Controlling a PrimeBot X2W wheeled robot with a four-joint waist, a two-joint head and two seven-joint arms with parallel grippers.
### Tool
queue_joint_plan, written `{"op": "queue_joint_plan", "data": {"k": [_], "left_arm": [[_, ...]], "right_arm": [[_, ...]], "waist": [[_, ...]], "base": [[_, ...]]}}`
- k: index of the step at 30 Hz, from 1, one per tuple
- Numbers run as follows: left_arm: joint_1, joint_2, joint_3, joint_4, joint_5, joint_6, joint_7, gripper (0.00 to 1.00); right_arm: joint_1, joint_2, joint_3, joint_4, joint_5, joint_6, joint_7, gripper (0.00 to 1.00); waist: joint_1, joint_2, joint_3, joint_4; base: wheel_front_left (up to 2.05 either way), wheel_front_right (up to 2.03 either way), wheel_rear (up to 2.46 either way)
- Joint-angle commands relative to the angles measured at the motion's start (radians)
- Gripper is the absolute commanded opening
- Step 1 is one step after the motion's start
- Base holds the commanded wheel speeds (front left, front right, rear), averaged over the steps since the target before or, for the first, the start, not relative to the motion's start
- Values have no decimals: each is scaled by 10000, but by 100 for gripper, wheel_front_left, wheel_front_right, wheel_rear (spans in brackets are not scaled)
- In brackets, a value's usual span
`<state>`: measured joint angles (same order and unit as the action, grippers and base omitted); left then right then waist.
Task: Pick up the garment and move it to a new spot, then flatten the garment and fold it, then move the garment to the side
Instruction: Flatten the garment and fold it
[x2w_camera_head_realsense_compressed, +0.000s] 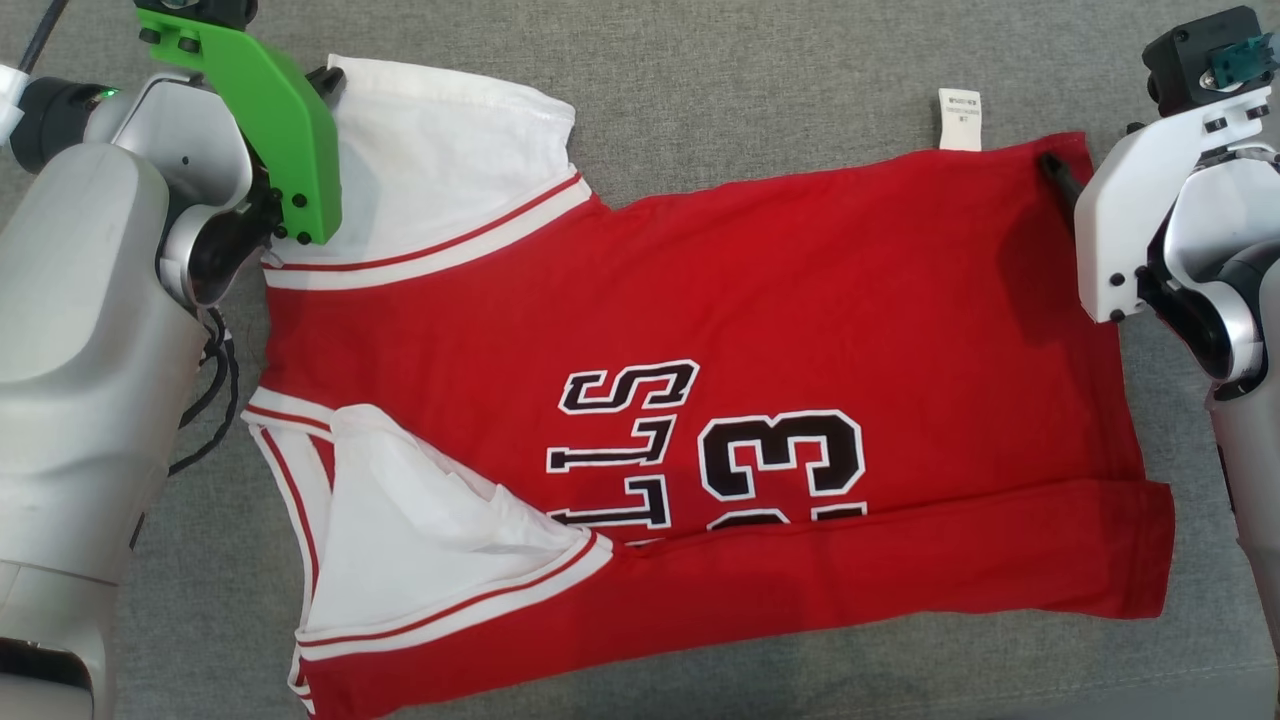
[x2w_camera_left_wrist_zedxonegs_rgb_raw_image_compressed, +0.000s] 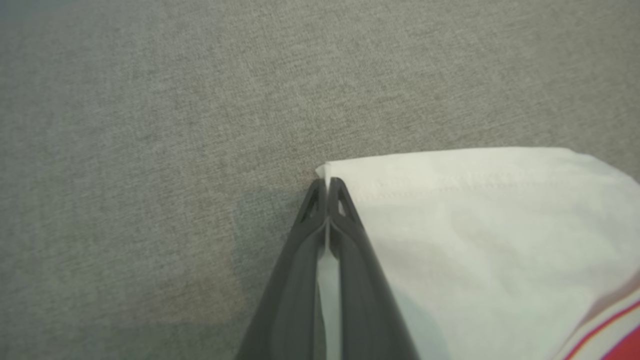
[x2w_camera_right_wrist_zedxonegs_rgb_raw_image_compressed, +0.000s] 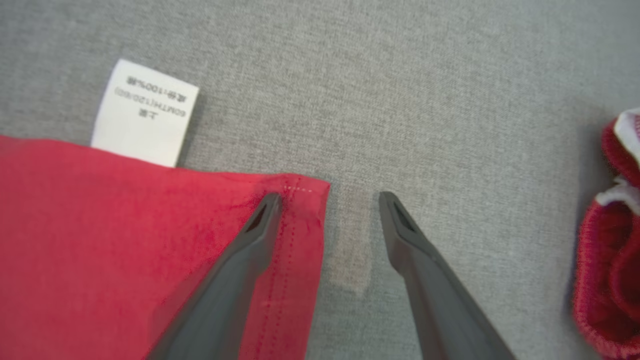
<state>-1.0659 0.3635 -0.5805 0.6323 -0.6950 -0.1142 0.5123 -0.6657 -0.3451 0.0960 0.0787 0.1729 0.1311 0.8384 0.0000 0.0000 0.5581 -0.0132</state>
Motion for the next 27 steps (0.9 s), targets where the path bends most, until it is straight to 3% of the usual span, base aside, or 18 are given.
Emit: {"op": "queue_joint_plan", "data": {"k": [1, 3, 6, 7, 10, 13, 20, 27], "left_arm": [[51, 76, -2, 14, -103, 38, -17, 0], [48, 102, 7, 3, -115, 56, -18, 0], [1, 121, 11, -22, -121, 101, -29, 0], [-10, 121, 3, -27, -132, 96, -19, 0], [-40, 142, -3, -36, -162, 99, -8, 0], [-28, 148, 28, -49, -220, 92, -63, 0], [387, 32, 214, -404, -662, -60, -783, 0], [1162, 337, 378, -1248, -1479, -159, -1311, 0]], "right_arm": [[106, 19, 62, 87, 129, -7, -57, 100], [70, 12, 175, 200, 296, -5, -33, 98], [-5, -76, 322, 365, 410, -5, 74, 38], [-22, -113, 353, 405, 459, -5, 100, 28], [-32, -226, 461, 512, 579, -11, 163, 23], [-90, -334, 545, 526, 608, -14, 20, 0], [125, -372, 583, 427, 722, -13, -745, 0], [839, -556, 544, 139, 1017, -11, -1327, 0]], "waist": [[0, 0, 17, 6], [0, 0, 40, 5], [0, 0, 77, 10], [0, 0, 83, 15], [0, 0, 79, 19], [0, 0, 41, 14], [0, 0, -397, 120], [0, 0, -1090, 339]], "base": [[0, 0, 0], [0, 0, 0], [0, 0, 0], [0, 0, 0], [0, 0, 0], [0, 0, 0], [0, 0, 0], [0, 0, 0]]}}
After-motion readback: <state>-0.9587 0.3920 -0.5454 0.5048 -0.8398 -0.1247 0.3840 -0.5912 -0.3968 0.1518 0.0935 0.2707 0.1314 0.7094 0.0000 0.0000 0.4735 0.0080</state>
